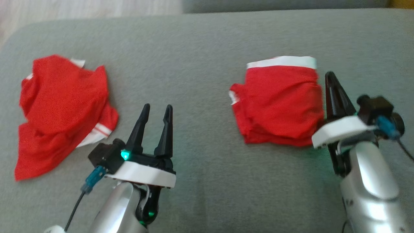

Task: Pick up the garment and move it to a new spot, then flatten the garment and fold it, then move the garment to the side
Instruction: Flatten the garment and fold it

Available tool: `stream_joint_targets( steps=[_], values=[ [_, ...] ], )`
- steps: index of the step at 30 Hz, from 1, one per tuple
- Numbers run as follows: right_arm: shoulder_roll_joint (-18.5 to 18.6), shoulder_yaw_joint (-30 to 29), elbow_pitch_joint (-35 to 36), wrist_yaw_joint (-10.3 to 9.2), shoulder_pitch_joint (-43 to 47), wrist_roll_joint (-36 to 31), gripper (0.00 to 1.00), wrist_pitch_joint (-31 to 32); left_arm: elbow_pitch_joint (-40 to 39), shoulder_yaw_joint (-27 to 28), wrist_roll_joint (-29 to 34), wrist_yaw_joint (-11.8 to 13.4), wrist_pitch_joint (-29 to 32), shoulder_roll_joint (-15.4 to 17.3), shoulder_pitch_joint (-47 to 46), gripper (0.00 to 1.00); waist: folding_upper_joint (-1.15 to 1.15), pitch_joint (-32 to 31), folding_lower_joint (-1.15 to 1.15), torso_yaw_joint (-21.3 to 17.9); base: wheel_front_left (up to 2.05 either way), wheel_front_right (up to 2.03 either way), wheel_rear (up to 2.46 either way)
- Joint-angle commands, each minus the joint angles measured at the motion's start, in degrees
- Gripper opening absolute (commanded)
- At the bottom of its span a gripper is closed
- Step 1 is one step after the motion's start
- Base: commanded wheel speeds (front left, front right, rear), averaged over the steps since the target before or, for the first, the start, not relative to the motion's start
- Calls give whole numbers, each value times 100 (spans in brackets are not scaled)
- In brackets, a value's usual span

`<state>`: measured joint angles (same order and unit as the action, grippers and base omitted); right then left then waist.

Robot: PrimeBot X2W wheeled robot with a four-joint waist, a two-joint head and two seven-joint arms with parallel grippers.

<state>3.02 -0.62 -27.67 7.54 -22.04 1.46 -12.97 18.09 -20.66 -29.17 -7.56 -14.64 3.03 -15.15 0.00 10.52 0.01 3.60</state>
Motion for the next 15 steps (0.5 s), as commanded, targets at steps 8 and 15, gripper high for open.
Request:
stream_joint_targets(
  steps=[8, 15],
  values=[
    [90, -111, -1501, -5, -1104, -347, 0, 211, -174, -39, -98, 8, -36, 35, -434, 100, 0, 499, -1, 583, 0, 0, 0],
    [45, -39, -2644, -5, -1561, -557, 0, -78, -151, -45, -114, 8, -36, 22, -440, 100, 0, 483, -1, 607, 0, 0, 0]
  ],
)
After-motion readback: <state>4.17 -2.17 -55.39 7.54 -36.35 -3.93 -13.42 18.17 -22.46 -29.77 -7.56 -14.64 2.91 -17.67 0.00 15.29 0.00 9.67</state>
